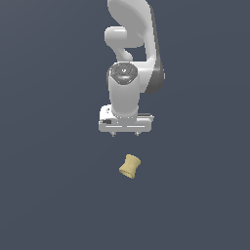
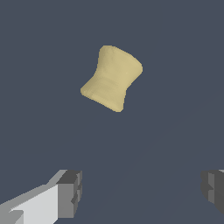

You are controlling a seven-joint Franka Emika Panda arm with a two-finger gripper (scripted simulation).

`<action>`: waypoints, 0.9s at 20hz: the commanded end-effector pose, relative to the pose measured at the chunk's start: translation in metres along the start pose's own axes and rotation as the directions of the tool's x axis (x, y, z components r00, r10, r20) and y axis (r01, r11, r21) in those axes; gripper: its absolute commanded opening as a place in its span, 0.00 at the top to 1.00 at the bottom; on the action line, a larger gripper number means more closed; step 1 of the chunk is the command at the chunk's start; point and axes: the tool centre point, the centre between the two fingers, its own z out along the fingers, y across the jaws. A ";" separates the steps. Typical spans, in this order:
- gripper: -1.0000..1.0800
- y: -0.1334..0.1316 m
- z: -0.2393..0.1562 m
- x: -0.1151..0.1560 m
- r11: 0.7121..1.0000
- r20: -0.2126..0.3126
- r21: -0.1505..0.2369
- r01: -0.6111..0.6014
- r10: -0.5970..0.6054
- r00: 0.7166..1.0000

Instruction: Pick up the object and move it to a goal position.

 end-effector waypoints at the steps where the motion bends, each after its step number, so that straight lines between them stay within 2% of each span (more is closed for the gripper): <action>1: 0.04 -0.001 0.003 0.006 1.000 -0.002 0.000 -0.026 0.026 1.000; 9: 0.04 -0.007 0.019 0.037 0.986 -0.014 0.001 -0.166 0.166 0.986; 18: 0.04 -0.016 0.046 0.076 0.935 -0.032 0.004 -0.354 0.354 0.935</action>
